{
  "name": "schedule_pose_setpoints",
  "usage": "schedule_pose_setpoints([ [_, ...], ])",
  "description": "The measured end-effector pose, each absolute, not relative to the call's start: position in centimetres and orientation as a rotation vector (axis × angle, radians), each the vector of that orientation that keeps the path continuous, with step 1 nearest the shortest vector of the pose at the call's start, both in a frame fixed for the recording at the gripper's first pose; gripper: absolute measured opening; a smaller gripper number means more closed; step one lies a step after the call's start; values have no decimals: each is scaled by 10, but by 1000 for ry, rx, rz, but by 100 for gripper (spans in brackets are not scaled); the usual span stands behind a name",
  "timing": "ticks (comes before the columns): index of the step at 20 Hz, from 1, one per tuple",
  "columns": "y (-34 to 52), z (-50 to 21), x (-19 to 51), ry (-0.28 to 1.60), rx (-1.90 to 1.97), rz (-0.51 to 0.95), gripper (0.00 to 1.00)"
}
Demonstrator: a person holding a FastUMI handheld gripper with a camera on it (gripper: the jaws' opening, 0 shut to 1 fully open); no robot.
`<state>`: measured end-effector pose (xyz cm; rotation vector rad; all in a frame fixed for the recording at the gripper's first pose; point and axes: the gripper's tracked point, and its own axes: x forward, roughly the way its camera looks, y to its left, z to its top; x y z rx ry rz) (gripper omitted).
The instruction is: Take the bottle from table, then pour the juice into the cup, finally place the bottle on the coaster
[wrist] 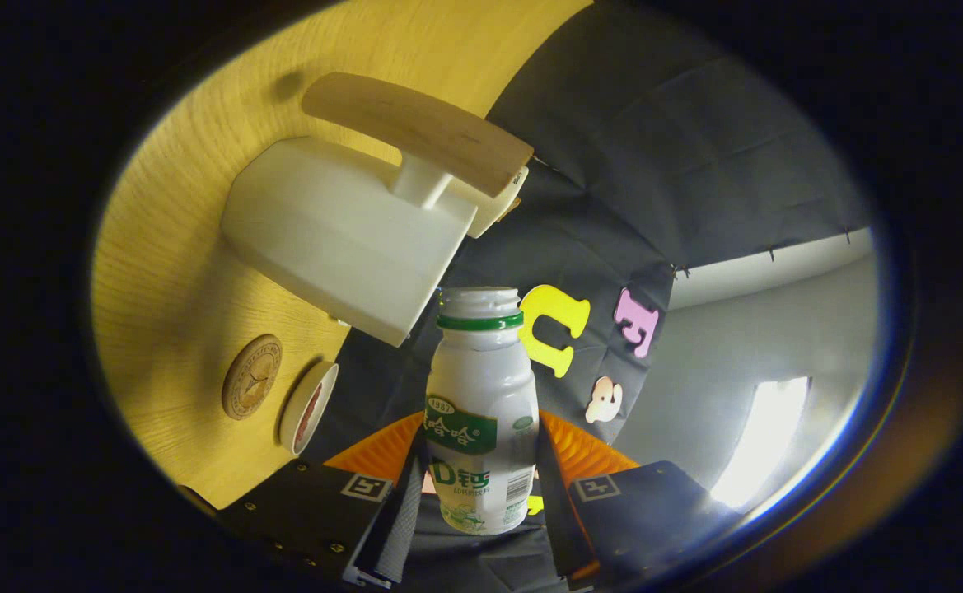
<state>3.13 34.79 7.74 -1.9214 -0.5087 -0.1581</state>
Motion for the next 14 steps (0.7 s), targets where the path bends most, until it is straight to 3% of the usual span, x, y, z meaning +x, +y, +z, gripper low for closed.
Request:
schedule_pose_setpoints([
  [14, 334, 65, 43, -272, -1185, 128, 66],
])
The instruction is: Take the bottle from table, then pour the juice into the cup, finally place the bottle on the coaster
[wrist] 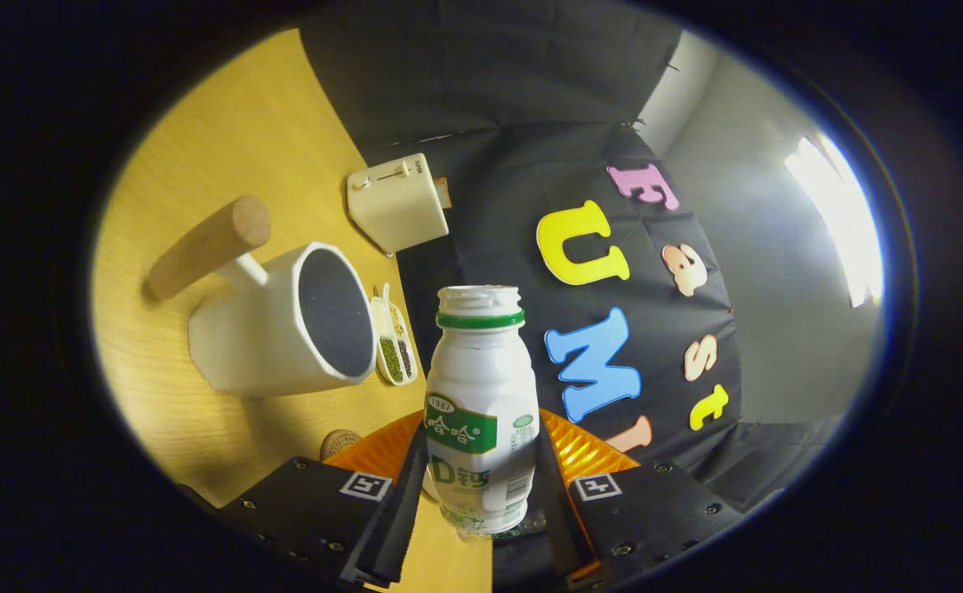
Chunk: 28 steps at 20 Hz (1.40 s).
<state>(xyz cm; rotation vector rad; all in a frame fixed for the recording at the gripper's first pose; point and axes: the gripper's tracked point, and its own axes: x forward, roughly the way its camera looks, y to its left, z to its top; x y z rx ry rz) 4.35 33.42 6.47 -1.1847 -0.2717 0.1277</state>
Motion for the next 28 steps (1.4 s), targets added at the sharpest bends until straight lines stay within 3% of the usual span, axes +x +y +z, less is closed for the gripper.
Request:
schedule_pose_setpoints([
  [10, 310, 74, 68, -137, -505, 251, 66],
  [28, 301, 37, 115, 19, -43, 286, 66],
])
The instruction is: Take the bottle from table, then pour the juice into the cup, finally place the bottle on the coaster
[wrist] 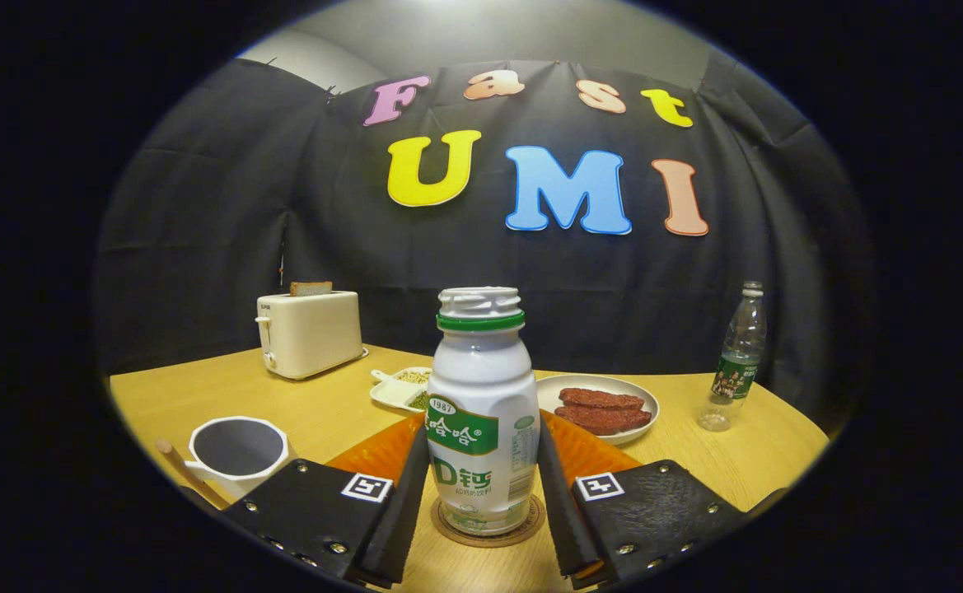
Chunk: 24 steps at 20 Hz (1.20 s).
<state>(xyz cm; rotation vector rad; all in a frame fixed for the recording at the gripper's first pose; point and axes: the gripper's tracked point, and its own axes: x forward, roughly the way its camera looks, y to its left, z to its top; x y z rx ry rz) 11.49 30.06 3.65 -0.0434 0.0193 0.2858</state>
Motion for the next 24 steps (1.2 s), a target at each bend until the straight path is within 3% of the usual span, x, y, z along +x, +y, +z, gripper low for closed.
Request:
schedule_pose_setpoints([
  [11, 294, 34, 115, -3, 23, 302, 67],
  [24, 292, 19, 108, 12, 94, 324, 74],
])
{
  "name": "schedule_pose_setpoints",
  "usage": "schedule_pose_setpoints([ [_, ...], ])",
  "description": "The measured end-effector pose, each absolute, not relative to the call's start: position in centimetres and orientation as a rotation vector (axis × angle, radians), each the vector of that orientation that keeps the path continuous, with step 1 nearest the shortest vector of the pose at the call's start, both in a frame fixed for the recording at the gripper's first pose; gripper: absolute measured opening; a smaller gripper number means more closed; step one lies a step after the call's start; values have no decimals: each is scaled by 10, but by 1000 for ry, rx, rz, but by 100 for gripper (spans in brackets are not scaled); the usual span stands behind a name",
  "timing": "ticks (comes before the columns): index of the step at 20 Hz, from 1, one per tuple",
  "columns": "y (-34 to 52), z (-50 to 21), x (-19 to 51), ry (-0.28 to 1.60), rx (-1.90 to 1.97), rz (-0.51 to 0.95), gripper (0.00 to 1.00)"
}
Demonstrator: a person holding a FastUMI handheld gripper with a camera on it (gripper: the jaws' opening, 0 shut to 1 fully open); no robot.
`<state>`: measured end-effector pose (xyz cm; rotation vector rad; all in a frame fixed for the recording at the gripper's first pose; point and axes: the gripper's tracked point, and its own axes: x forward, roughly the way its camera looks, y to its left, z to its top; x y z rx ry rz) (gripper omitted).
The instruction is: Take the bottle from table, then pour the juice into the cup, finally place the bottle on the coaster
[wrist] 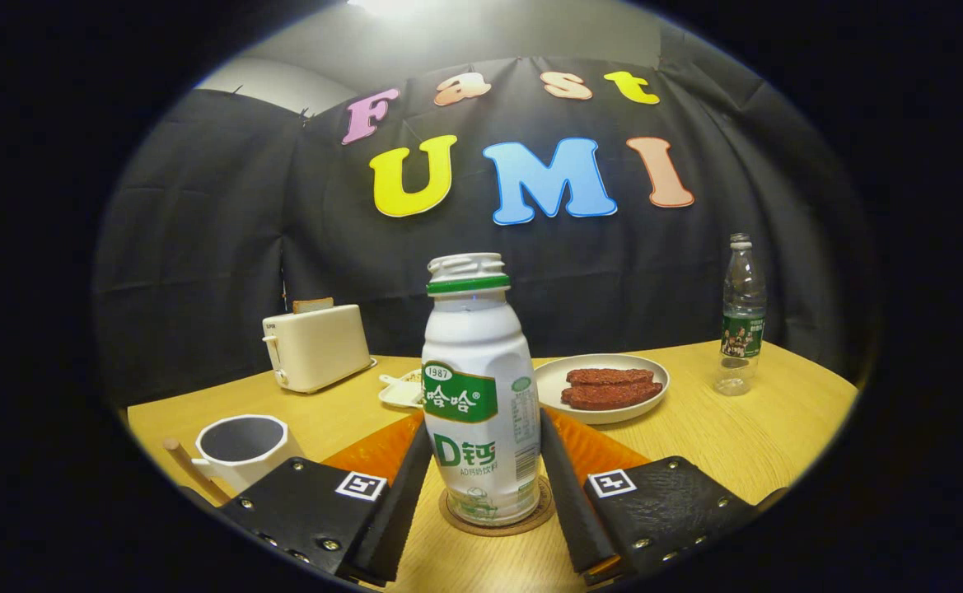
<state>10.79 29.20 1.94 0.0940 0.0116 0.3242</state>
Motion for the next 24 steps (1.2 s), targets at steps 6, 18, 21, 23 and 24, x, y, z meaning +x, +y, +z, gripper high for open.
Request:
schedule_pose_setpoints([
  [6, 286, 43, 97, -64, 99, 334, 74],
  [18, 261, 108, 56, -231, 16, 263, 74],
  [21, 242, 111, 44, -237, 15, 235, 74],
  [23, 223, 111, 39, -234, 31, 215, 74],
  [24, 211, 115, 33, -233, 35, 196, 74],
])
